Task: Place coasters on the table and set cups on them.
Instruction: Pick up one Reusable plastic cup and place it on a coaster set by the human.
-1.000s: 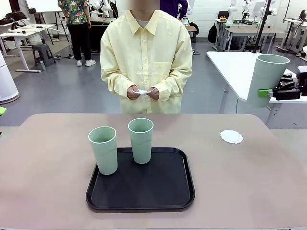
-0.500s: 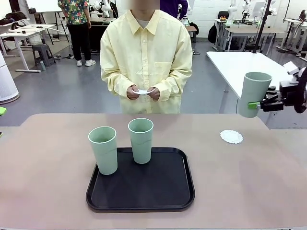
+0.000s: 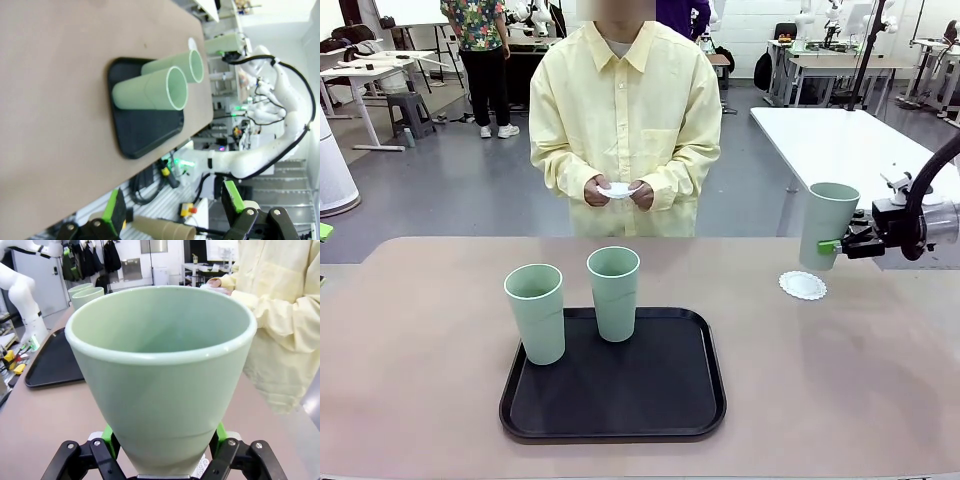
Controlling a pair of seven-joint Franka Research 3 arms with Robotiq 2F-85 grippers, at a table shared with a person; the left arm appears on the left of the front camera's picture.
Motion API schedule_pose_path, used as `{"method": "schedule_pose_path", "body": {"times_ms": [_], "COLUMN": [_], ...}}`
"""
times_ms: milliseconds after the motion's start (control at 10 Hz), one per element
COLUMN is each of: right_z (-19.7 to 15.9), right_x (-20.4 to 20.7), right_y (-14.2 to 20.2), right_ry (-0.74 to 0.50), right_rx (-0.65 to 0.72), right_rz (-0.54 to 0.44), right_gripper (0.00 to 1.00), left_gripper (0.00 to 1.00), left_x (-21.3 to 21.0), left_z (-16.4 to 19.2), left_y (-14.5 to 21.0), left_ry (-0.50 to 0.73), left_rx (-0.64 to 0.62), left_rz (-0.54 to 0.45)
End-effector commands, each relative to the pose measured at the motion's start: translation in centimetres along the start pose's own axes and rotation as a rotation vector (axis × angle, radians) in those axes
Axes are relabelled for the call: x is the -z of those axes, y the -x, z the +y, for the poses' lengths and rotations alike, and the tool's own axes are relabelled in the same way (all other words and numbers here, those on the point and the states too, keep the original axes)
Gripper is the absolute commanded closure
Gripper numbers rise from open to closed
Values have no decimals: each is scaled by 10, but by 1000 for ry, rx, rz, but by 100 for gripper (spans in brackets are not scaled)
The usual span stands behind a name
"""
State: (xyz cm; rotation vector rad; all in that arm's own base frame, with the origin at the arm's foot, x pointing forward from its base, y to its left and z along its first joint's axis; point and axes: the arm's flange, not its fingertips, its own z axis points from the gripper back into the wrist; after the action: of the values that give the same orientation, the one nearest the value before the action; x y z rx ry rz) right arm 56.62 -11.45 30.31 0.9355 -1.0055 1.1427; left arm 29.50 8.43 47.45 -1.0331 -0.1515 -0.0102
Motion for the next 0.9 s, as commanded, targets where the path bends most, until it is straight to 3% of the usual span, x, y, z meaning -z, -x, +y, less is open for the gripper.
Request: {"method": "schedule_pose_path", "body": {"times_ms": [0,800], "right_z": [-9,-19], "right_x": [-4,16], "right_y": [5,41], "right_ry": [-46,-129], "right_rx": [11,9], "right_rz": [9,-1], "right_gripper": [18,18], "left_gripper": [0,0], "left_x": [-1,-1], "left_z": [2,2], "left_y": [1,1], "left_ry": [3,3], "left_rx": [14,14], "left_rz": [0,0]}}
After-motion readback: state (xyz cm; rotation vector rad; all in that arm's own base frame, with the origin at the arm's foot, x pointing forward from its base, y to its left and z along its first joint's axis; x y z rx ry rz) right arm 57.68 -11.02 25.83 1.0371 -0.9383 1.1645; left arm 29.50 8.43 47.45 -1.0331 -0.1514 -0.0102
